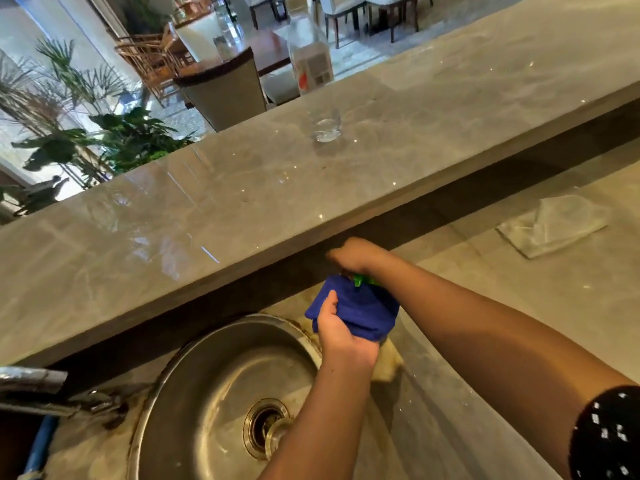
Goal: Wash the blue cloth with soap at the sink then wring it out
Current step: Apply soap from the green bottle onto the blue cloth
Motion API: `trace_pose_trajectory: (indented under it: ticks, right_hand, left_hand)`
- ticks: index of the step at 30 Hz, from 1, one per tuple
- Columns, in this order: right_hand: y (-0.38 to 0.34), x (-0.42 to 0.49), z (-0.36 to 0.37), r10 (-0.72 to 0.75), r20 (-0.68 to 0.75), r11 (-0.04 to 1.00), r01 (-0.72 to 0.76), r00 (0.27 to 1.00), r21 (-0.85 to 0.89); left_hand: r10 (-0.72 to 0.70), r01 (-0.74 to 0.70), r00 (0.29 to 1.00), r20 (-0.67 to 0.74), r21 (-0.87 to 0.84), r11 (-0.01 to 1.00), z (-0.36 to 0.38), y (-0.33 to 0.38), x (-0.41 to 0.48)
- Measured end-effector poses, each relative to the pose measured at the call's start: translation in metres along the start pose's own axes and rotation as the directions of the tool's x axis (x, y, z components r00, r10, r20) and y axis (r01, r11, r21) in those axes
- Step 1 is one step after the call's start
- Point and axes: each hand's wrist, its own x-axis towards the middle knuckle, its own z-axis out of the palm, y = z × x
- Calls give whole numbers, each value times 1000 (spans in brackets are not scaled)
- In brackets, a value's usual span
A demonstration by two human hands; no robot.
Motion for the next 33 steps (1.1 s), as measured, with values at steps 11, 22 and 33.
trace_pose_trajectory:
  ticks: [11, 22, 33]
  right_hand:
    - [9, 4, 8, 53, -116, 996, -61, 992, -68]
    - [9, -4, 4, 59, -154, 994, -73, 986, -86]
    - [-8, -26, -5, -71, -193, 940, 1, 979, -341]
  left_hand:
    - [20, -20, 1000, -8, -62, 998, 15, -9, 6]
    - [27, -27, 999, 25, -11, 1000, -1, -1, -6]
    - [14, -17, 988, 153, 20, 1000, -38, 32, -49]
